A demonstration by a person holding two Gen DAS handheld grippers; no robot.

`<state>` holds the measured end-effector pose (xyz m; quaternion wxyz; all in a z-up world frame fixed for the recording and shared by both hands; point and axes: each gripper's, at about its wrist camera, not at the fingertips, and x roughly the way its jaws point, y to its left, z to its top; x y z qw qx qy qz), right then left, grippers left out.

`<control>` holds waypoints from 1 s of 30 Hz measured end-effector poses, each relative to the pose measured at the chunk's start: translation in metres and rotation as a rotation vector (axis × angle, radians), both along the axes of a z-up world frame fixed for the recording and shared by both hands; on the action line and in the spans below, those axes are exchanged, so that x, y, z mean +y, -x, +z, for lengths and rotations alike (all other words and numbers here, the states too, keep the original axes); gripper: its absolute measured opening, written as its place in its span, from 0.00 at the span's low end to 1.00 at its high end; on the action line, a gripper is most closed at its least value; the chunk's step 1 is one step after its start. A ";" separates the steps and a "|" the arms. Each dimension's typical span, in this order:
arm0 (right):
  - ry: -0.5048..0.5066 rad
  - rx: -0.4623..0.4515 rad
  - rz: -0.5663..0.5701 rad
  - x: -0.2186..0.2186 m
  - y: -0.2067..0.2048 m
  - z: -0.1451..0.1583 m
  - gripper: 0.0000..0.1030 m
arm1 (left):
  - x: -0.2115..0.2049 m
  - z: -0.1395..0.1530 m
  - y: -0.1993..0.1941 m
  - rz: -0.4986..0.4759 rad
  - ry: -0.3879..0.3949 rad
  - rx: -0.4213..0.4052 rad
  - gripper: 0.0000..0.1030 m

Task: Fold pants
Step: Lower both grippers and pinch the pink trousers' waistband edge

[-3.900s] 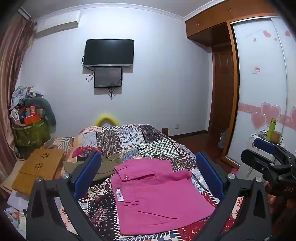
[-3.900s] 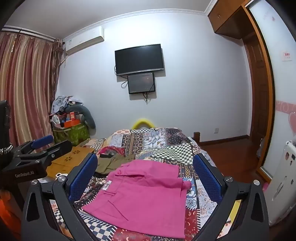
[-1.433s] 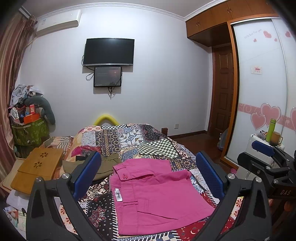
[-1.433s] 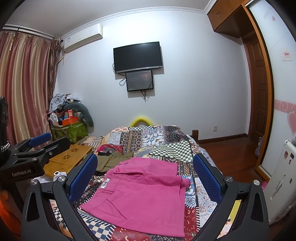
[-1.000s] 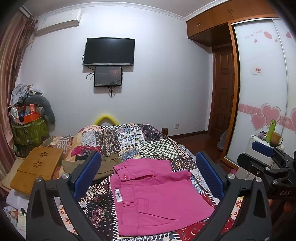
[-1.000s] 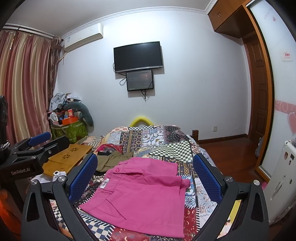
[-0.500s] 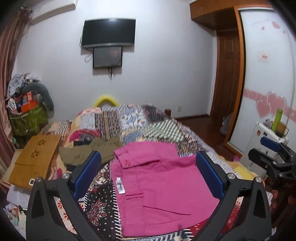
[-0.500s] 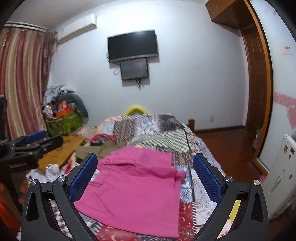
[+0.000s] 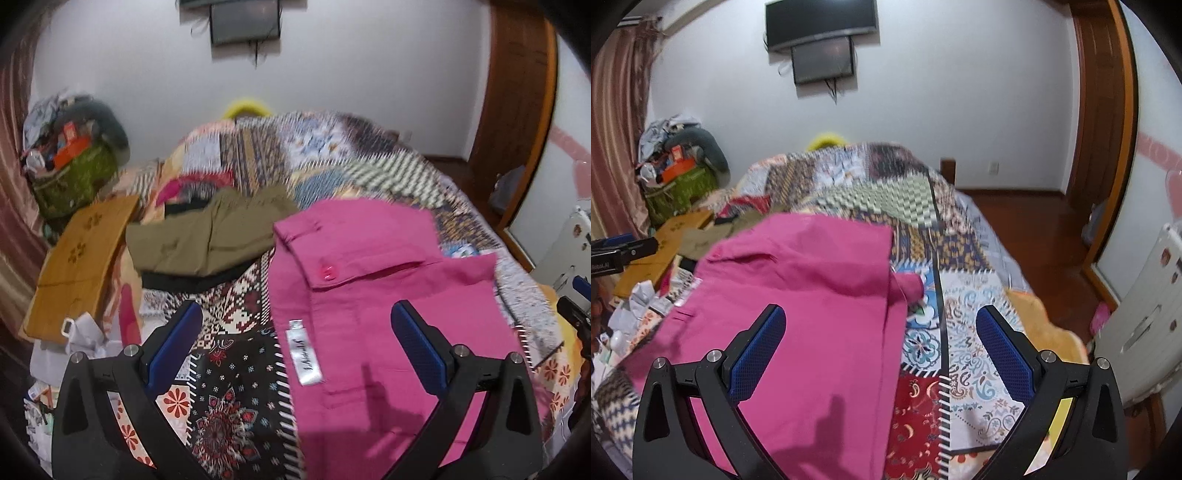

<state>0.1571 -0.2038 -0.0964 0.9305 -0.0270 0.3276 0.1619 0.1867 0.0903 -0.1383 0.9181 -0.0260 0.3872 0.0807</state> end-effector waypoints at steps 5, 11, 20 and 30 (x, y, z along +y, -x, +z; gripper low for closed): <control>-0.009 0.096 -0.014 -0.007 -0.035 -0.026 0.99 | 0.015 -0.032 -0.034 -0.001 0.029 0.097 1.00; -0.037 0.197 0.013 -0.006 -0.071 -0.052 0.99 | 0.016 -0.050 -0.057 -0.029 0.050 0.170 0.96; -0.124 0.332 0.084 0.007 -0.110 -0.080 0.75 | 0.002 -0.057 -0.067 -0.109 0.067 0.199 0.66; -0.167 0.401 0.154 0.018 -0.119 -0.094 0.33 | 0.000 -0.079 -0.075 -0.136 0.166 0.273 0.29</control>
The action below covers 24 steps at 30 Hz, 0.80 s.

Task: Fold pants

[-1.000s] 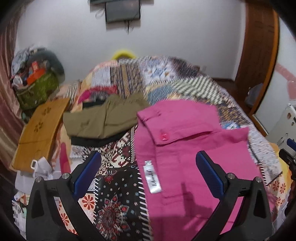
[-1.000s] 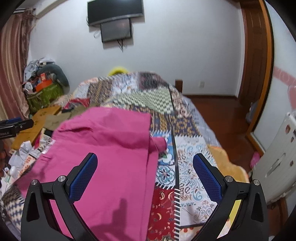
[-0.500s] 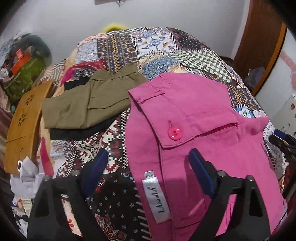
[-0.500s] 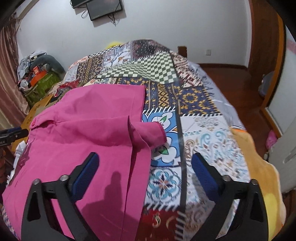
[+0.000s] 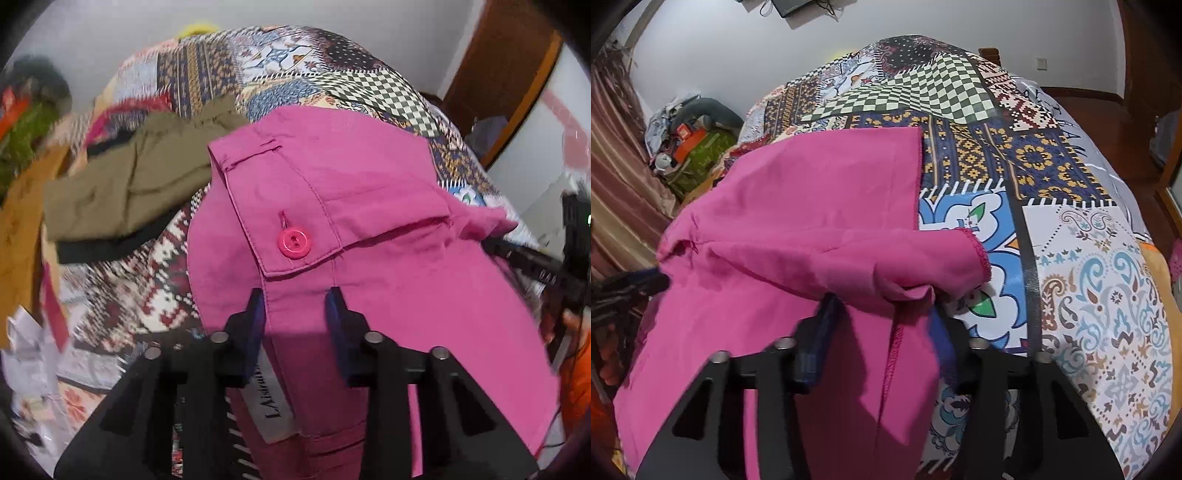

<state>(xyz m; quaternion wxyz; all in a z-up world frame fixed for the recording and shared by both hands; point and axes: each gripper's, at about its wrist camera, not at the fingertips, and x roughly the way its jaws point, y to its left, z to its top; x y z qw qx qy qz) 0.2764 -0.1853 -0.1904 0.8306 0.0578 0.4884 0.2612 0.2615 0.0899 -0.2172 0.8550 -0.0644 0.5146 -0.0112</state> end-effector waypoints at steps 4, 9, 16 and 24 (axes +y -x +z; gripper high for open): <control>0.002 -0.017 -0.002 0.001 0.002 0.003 0.13 | 0.005 -0.001 0.001 0.028 -0.014 -0.002 0.14; -0.010 -0.004 -0.017 -0.005 -0.001 0.001 0.07 | 0.009 -0.004 0.005 0.036 -0.036 -0.004 0.12; 0.099 -0.019 -0.015 0.006 -0.002 -0.003 0.04 | 0.013 -0.007 0.007 0.068 -0.061 -0.011 0.12; 0.078 0.028 -0.044 -0.008 0.003 0.004 0.07 | 0.022 0.007 0.016 0.063 -0.027 -0.005 0.19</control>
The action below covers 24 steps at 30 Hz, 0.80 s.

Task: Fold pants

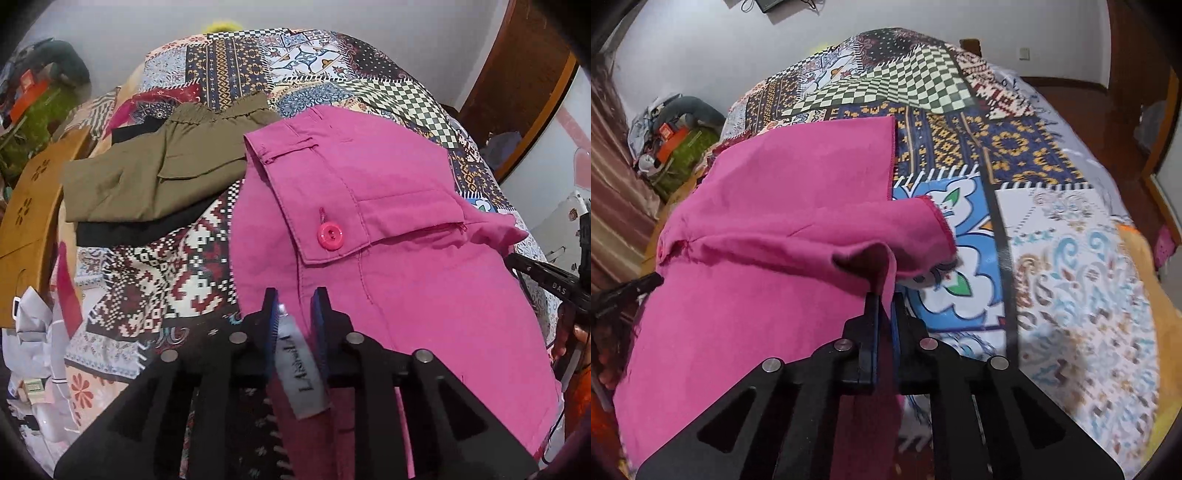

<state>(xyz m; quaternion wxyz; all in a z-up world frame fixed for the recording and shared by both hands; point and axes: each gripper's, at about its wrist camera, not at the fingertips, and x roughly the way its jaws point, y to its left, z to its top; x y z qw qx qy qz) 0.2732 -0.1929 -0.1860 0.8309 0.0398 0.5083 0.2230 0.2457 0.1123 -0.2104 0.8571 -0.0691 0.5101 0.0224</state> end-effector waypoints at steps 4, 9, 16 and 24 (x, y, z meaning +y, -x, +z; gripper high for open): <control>0.030 -0.023 0.012 -0.003 0.008 0.015 0.20 | 0.005 0.012 0.002 0.010 -0.009 -0.021 0.21; 0.035 -0.126 -0.002 -0.008 0.010 0.043 0.38 | 0.008 0.027 -0.008 0.013 0.011 -0.064 0.56; 0.031 -0.215 -0.066 -0.014 -0.005 0.056 0.71 | 0.009 0.034 -0.037 0.037 0.034 -0.090 0.72; 0.003 -0.123 -0.098 -0.012 -0.034 0.026 0.71 | 0.005 0.013 -0.062 0.028 0.068 -0.029 0.72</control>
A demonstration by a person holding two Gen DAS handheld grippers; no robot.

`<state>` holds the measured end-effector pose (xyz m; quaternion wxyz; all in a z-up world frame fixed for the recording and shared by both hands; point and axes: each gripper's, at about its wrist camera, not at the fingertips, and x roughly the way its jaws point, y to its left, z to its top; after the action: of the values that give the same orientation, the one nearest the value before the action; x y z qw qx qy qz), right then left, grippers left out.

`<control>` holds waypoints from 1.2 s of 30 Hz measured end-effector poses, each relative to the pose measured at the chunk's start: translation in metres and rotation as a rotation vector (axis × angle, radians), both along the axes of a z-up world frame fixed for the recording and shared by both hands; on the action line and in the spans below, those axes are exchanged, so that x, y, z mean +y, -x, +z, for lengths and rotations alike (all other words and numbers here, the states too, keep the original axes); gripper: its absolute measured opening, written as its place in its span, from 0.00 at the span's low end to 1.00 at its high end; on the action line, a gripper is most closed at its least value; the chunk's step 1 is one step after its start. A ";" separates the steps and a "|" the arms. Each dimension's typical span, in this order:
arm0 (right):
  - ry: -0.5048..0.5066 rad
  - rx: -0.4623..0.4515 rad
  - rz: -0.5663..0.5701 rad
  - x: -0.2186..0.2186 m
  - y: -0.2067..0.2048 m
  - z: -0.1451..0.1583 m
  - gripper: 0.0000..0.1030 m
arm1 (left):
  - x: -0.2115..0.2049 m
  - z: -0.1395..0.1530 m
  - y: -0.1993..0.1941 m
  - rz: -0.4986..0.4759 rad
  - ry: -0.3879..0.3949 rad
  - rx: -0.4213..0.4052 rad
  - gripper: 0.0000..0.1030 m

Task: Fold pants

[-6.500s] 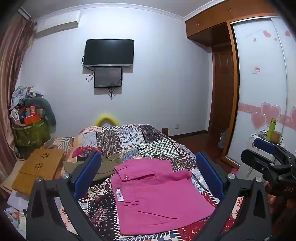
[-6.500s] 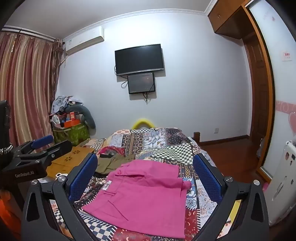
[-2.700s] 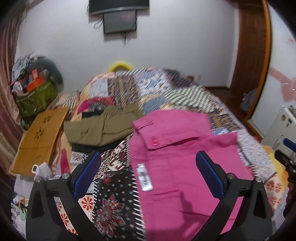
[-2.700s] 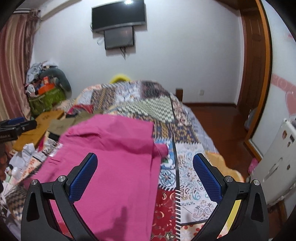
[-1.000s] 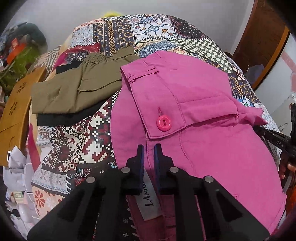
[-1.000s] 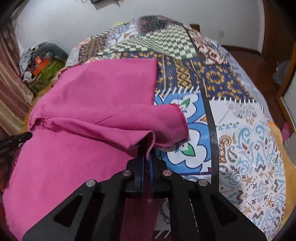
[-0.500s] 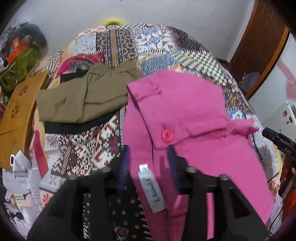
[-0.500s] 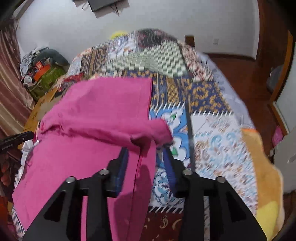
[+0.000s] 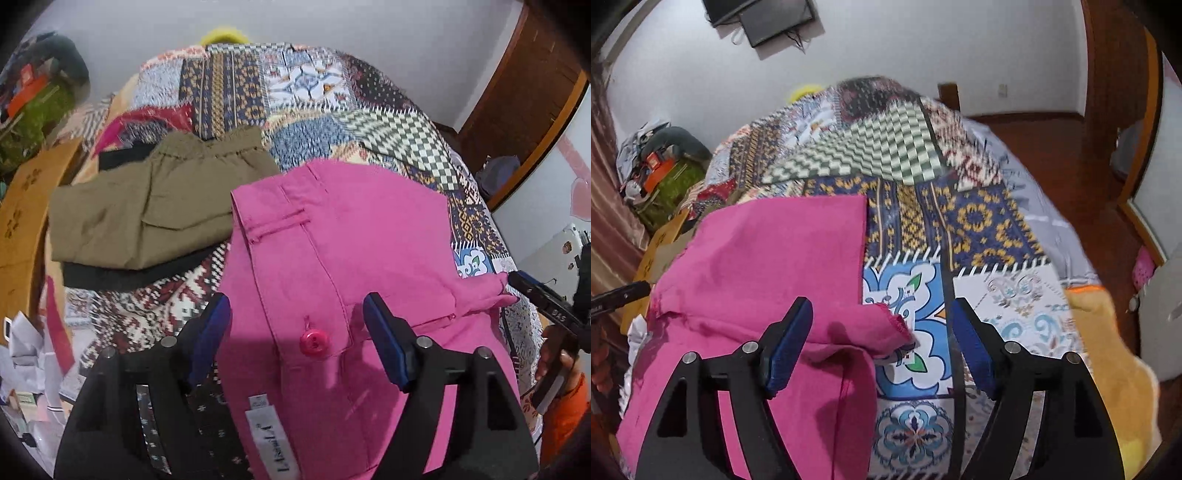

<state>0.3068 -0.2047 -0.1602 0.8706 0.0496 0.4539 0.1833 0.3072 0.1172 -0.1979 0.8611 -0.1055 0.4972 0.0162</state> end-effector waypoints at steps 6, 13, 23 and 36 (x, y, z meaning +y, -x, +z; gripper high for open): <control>-0.057 0.110 0.042 0.009 -0.010 -0.034 0.67 | -0.001 -0.015 -0.002 0.000 0.040 0.015 0.71; -0.072 0.150 0.116 0.028 -0.011 -0.048 0.22 | -0.006 -0.019 -0.004 -0.001 0.005 0.000 0.48; -0.001 0.017 0.159 0.032 -0.009 -0.029 0.06 | -0.001 -0.023 -0.004 0.003 -0.111 -0.014 0.26; 0.100 0.001 0.116 0.034 -0.019 -0.036 0.11 | 0.061 -0.047 0.006 0.176 -0.111 0.076 0.07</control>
<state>0.3259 -0.1710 -0.1962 0.8598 -0.0204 0.4649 0.2103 0.3010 0.1778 -0.2448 0.8414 -0.1002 0.5165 0.1235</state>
